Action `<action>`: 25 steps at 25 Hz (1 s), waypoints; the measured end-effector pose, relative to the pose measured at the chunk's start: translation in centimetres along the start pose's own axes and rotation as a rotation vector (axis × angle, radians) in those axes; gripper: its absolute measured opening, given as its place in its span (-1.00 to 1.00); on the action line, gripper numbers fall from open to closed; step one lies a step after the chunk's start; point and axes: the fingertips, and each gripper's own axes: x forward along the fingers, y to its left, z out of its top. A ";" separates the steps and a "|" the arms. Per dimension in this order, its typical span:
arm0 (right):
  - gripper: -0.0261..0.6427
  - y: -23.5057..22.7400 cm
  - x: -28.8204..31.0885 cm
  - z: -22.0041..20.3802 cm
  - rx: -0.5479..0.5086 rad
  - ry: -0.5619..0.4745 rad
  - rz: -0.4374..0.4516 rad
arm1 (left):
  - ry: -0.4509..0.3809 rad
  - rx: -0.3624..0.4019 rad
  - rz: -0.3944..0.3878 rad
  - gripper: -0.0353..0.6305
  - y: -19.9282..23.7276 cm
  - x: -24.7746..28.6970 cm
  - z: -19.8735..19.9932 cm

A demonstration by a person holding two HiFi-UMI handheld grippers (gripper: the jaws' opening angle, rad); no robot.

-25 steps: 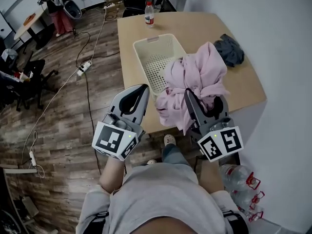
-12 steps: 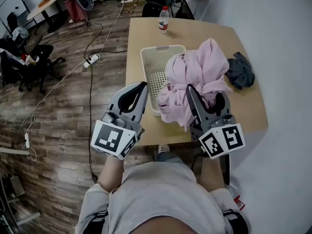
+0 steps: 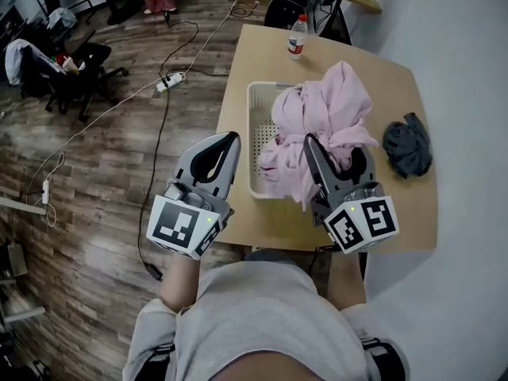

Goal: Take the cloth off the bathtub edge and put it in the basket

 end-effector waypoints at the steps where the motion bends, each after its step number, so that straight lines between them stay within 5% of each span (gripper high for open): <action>1: -0.07 -0.2 0.5 -0.4 0.002 0.011 0.012 | 0.005 0.000 0.014 -0.90 0.2 0.1 -0.2; 25: -0.07 -3.8 6.9 -16.4 0.117 0.400 0.146 | 0.131 -0.036 0.275 -0.90 2.7 -0.8 -4.6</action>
